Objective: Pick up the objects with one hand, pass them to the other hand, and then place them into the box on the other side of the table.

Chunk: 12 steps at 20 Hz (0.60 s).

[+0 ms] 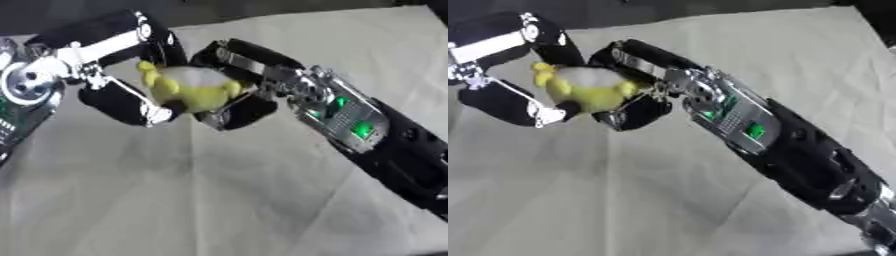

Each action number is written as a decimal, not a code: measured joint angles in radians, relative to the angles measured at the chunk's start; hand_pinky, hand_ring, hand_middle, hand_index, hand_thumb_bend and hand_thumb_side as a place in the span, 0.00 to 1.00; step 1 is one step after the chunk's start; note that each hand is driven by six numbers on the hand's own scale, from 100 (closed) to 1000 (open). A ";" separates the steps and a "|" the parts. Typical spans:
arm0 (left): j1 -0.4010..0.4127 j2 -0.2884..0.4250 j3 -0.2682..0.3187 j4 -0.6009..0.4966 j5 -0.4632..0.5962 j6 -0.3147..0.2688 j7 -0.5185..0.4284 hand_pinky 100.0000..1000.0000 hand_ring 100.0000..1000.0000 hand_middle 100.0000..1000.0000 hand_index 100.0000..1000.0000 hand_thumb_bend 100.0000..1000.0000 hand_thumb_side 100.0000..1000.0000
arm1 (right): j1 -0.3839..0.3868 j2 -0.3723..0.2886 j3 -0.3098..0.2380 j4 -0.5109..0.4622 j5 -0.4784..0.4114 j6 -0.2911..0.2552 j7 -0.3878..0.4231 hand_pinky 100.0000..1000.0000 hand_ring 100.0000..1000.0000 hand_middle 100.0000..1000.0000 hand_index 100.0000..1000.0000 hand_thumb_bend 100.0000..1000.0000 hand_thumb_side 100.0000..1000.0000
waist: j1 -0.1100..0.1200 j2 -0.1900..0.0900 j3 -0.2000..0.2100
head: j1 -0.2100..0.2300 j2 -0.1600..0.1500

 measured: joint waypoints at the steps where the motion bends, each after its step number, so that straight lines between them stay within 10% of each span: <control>1: 0.000 -0.002 0.000 0.001 -0.004 -0.001 -0.001 0.68 0.55 0.49 0.59 0.16 0.00 | 0.001 0.000 0.000 0.000 0.000 -0.002 0.000 0.73 0.46 0.33 0.52 0.00 0.00 | 0.000 0.000 -0.001 | 0.000 -0.001; 4: 0.000 -0.006 0.000 0.004 -0.015 -0.001 -0.002 0.67 0.50 0.41 0.50 0.00 0.00 | 0.002 0.000 -0.002 0.002 0.000 -0.006 0.000 0.73 0.46 0.34 0.52 0.00 0.00 | 0.000 0.000 -0.001 | 0.000 -0.003; 8: 0.000 -0.015 0.000 0.009 -0.009 0.012 0.026 0.64 0.46 0.35 0.42 0.07 0.00 | 0.003 0.000 -0.005 0.005 0.000 -0.010 0.001 0.75 0.50 0.38 0.57 0.00 0.00 | 0.000 0.000 -0.002 | 0.000 -0.003; 12: 0.000 -0.019 0.000 0.014 0.003 0.046 0.082 0.62 0.44 0.31 0.39 0.15 0.00 | 0.003 0.000 -0.006 0.005 0.010 -0.017 0.006 0.78 0.61 0.52 0.74 0.46 0.02 | 0.000 0.000 -0.002 | 0.000 -0.003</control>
